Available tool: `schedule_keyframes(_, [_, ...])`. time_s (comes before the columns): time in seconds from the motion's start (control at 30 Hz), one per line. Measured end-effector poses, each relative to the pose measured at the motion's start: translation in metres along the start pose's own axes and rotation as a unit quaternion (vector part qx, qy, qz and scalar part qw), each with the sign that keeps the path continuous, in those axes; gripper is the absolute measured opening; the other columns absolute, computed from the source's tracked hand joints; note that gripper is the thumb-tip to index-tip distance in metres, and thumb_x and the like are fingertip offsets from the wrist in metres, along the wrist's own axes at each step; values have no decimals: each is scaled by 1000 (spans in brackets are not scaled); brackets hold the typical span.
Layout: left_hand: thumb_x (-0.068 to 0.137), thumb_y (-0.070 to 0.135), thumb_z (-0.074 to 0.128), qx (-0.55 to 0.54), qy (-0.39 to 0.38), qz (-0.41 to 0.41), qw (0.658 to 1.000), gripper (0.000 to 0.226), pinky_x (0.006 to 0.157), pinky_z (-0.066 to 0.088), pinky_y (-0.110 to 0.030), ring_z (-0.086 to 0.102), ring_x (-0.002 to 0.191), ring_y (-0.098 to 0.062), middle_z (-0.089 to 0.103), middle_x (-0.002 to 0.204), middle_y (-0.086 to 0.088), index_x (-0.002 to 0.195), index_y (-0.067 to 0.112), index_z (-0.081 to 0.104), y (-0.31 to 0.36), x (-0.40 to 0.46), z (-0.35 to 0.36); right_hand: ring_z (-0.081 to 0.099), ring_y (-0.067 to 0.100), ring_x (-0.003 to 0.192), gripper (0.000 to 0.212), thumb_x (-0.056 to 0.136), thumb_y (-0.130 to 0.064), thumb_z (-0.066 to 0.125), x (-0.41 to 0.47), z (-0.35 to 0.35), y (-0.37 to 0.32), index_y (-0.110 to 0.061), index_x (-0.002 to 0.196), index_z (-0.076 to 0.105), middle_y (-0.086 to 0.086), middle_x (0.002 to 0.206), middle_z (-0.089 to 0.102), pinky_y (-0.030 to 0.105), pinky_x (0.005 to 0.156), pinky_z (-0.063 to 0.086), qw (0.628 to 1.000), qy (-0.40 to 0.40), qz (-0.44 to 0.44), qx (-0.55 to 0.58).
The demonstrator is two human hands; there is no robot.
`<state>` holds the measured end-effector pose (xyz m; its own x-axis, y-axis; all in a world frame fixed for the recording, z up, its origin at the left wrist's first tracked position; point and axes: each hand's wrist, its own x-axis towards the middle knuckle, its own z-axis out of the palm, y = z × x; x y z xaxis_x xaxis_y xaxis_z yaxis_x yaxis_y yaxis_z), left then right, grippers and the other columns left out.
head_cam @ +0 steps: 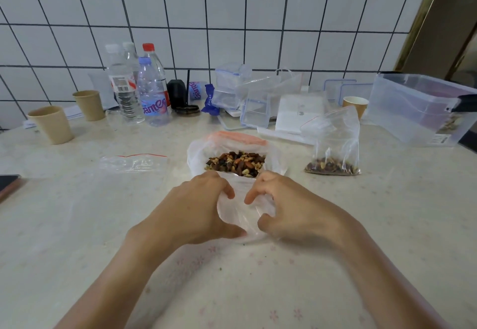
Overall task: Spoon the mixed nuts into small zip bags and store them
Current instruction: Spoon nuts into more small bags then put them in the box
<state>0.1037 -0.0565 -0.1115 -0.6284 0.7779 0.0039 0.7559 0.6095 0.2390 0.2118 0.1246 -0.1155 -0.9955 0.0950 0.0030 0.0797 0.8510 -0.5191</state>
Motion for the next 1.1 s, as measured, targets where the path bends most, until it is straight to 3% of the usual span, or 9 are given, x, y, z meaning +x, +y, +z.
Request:
schedule_keyframes(0.07, [62,77,79,-17,7,-2,1000,78,94,49,-30,53,112,-8,47,126,22,126,41,53,-1,0,-4,54,3,105,39,81,-20,64,-2,-1,-2,-35,117,68,-24,113,43,26,89,50,1000,26,-14,-7])
schedule_keyframes(0.2, [63,75,79,-43,54,-11,998,76,94,52,-35,54,108,-8,44,125,24,126,41,53,-1,0,-8,49,-6,96,38,86,-6,53,-1,-4,-6,-35,92,76,-23,108,47,11,72,38,992,116,-43,-23])
schedule_keyframes(0.37, [67,76,77,12,4,-10,1000,76,89,48,-30,56,108,-11,45,132,19,129,41,51,1,2,2,56,10,99,29,89,-12,55,-4,0,-3,-26,93,79,-13,104,55,23,80,48,992,60,1,-109])
schedule_keyframes(0.57, [63,78,79,-16,-53,-13,998,74,86,46,-27,53,100,-6,45,120,20,127,49,54,-5,6,3,46,10,113,28,87,-22,64,-5,0,-1,-29,113,65,-15,110,42,23,86,38,991,0,31,-133])
schedule_keyframes(0.73, [59,77,79,-107,-52,-4,993,64,79,48,-20,56,98,0,51,117,21,114,47,65,-9,9,-5,53,8,104,19,84,-28,74,-6,-10,5,-34,100,67,-15,108,46,29,90,47,998,-21,15,-62])
schedule_keyframes(0.8, [54,80,75,-207,-5,-16,978,56,74,48,-20,60,97,0,56,113,24,98,46,72,-11,9,-13,59,3,99,8,84,-33,80,-4,-17,9,-33,89,73,-12,108,57,27,84,46,997,58,-11,57])
schedule_keyframes(0.93, [70,73,75,-307,145,-73,938,40,65,47,-27,68,78,-5,71,93,17,78,34,73,-16,15,-15,60,-3,68,14,87,-33,80,3,-25,18,-25,76,76,-9,83,73,11,66,44,932,277,-20,232])
schedule_keyframes(1.03, [84,58,75,-265,256,-114,923,29,60,43,-24,64,73,-6,66,94,13,86,31,65,-23,26,-7,62,6,74,16,91,-32,74,12,-18,33,-19,82,71,-6,80,69,22,70,49,924,354,74,124])
schedule_keyframes(1.1, [87,53,74,-248,314,-138,906,32,64,45,-24,60,78,-4,61,105,9,99,27,59,-29,33,-2,62,17,88,27,95,-44,66,15,-11,42,-17,99,65,-2,96,66,34,75,49,936,313,162,7])
